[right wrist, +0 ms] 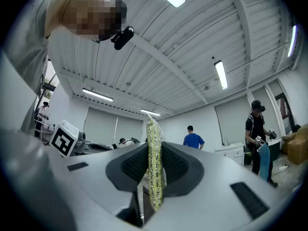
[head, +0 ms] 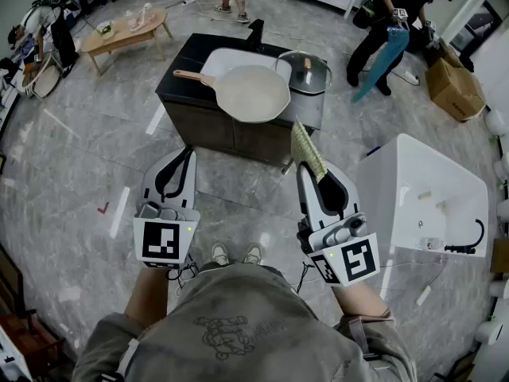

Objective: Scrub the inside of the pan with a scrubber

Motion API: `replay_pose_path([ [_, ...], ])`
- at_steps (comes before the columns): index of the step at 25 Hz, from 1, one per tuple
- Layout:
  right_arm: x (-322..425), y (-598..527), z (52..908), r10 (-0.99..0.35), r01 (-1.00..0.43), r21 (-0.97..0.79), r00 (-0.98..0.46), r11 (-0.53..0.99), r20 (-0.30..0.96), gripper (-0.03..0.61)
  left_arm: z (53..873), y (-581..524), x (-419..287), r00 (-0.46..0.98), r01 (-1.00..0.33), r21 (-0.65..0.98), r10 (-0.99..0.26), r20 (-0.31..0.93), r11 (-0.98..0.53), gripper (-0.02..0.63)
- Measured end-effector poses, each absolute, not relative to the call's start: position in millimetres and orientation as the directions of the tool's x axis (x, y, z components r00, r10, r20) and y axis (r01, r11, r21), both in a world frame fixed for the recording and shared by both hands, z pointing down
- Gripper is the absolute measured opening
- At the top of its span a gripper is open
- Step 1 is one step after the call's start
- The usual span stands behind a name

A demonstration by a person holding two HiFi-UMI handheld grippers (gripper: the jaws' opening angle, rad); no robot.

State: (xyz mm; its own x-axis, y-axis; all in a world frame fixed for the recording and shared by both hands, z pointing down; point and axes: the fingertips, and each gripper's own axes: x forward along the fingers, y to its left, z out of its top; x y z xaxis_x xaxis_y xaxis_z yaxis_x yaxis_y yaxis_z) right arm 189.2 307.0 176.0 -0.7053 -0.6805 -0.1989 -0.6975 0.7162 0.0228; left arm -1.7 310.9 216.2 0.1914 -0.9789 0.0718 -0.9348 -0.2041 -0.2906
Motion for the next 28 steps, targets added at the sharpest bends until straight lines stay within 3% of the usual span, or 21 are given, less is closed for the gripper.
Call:
replay_pose_path([
  [28,218.8,282.6,194.8,-0.642,-0.648,-0.047,-0.739,0.761,-0.203,0.079,220.7,297.1,26.2,0.125,-0.931,-0.336,-0.989,0.075,-0.143,0.023],
])
